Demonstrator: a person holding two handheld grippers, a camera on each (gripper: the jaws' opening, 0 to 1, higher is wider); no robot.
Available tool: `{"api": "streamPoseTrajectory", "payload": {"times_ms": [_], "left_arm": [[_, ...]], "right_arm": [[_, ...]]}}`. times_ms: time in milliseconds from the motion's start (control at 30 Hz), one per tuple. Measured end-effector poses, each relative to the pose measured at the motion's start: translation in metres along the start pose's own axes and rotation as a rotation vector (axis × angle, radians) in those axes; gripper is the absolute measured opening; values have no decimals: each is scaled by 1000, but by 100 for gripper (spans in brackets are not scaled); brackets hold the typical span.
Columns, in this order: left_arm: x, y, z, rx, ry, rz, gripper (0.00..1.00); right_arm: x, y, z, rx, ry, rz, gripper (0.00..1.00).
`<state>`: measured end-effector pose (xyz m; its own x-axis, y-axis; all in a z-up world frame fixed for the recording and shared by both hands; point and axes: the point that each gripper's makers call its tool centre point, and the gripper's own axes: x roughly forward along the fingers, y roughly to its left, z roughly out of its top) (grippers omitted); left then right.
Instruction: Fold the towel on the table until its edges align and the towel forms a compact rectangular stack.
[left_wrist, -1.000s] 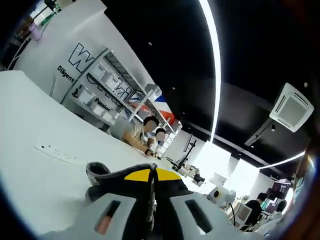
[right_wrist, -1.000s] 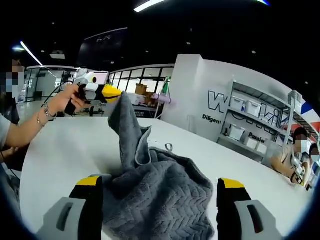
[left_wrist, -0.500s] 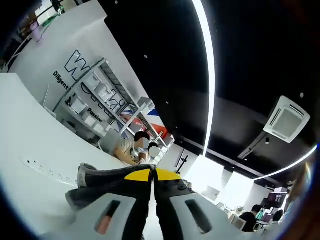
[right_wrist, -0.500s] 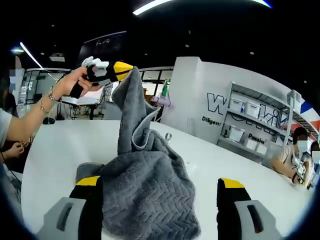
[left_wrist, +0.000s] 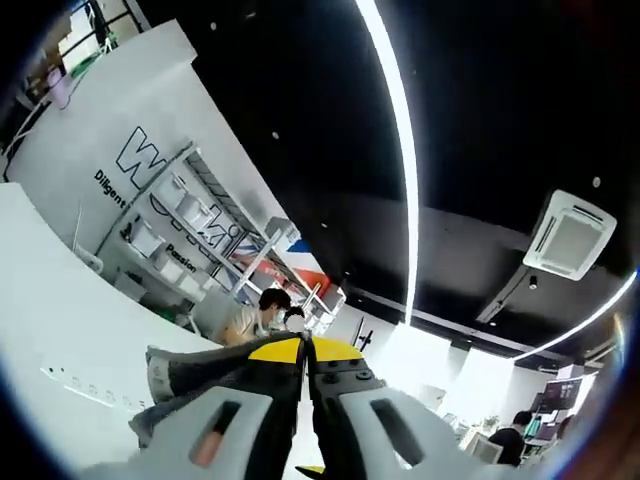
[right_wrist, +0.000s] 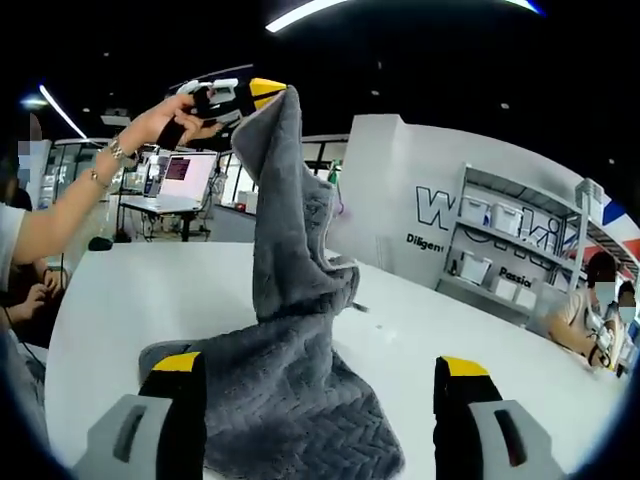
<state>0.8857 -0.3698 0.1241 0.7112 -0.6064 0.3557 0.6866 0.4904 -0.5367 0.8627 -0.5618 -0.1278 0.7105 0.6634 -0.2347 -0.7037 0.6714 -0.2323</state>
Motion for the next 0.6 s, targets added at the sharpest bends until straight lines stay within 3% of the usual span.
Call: {"api": "streamPoseTrajectory", "payload": {"times_ms": [167, 400, 433, 600], "left_arm": [[-9, -1, 35, 30, -57, 32, 3], [-23, 1, 70, 74, -106, 78, 3], [-28, 4, 79, 118, -118, 117, 3], [-42, 14, 88, 226, -111, 208, 3]], "right_arm": [[0, 2, -1, 0, 2, 4, 98], [0, 4, -2, -1, 5, 8, 98], [0, 4, -2, -2, 4, 9, 98], [0, 5, -2, -4, 6, 12, 98]]}}
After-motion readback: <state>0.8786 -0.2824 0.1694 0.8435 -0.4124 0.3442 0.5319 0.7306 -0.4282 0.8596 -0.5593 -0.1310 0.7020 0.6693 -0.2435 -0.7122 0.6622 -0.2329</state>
